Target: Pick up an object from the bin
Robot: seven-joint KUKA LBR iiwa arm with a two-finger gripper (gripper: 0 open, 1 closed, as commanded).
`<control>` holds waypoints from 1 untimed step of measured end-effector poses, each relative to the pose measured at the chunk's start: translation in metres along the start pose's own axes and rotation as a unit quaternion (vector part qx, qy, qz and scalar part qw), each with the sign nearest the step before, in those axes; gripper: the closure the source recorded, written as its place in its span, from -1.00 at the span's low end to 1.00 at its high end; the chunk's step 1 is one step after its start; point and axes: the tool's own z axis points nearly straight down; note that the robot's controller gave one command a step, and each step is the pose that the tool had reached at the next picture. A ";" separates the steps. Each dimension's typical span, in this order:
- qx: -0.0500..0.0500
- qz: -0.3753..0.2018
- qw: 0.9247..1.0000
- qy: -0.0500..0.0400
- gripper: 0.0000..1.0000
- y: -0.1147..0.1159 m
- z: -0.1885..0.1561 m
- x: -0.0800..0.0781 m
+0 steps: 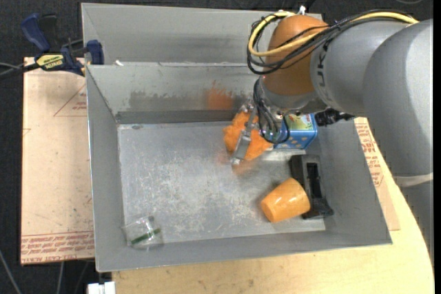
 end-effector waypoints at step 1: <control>0.000 -0.125 0.992 0.000 -1.00 0.010 0.012 0.000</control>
Offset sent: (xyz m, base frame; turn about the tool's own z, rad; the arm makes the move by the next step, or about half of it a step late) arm 0.0025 0.0057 -0.0132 -0.1225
